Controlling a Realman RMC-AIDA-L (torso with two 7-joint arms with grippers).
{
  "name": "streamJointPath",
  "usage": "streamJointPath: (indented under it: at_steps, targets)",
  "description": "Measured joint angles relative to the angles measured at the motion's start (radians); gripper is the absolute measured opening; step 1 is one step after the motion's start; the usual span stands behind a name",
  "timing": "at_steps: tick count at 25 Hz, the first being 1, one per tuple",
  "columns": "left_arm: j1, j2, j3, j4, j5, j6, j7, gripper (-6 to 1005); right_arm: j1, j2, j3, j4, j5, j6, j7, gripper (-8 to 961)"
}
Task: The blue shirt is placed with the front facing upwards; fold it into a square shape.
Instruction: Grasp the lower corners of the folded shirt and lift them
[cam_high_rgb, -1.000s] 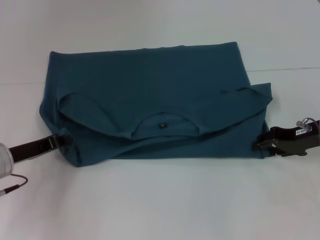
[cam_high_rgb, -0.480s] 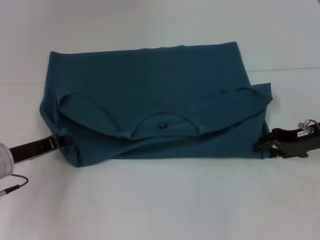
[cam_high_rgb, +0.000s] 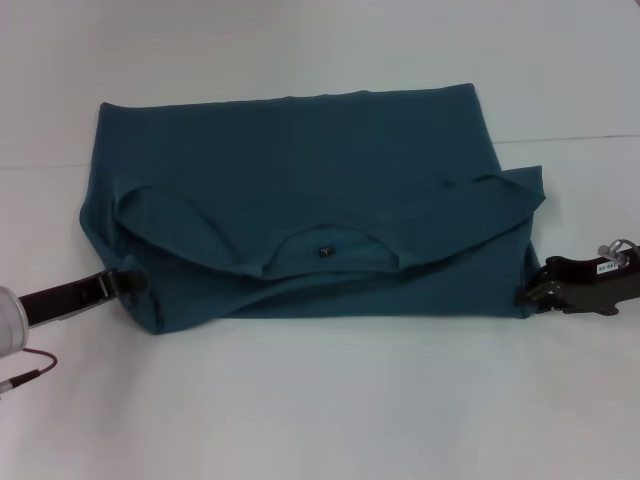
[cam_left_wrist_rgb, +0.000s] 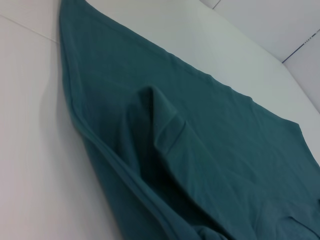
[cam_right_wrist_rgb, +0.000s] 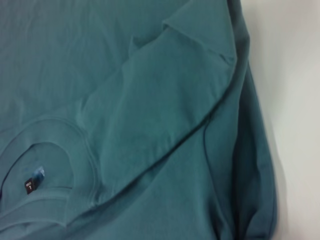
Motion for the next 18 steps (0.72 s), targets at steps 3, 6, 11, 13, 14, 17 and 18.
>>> streamJointPath:
  at_steps: [3,6,11,13,14,17,18]
  targets:
    - [0.001,0.000,-0.001,0.000,0.000,0.000,0.000,43,0.000,0.001,0.000,0.000,0.001,0.004,0.001,269]
    - [0.002,0.000,-0.001,0.000,0.000,0.000,0.000,43,0.000,0.001,-0.001,0.006,0.001,0.012,0.002,266]
    - [0.002,0.000,0.000,0.000,0.000,-0.001,0.000,43,0.000,0.005,-0.002,0.013,0.001,0.020,-0.006,262]
    - [0.001,0.000,0.000,0.000,0.000,-0.001,0.000,43,0.001,0.009,-0.002,0.013,0.002,0.021,-0.015,260]
    - [0.001,0.000,0.000,0.000,0.000,-0.001,0.000,43,0.001,0.010,-0.001,0.012,0.003,0.021,-0.021,259]
    - [0.001,0.000,-0.003,0.000,0.000,0.000,0.000,43,0.002,0.014,0.001,0.007,0.005,0.021,-0.028,97]
    - [0.000,0.000,-0.004,0.000,0.000,0.000,0.000,43,0.003,0.015,0.001,0.004,0.005,0.021,-0.028,89]
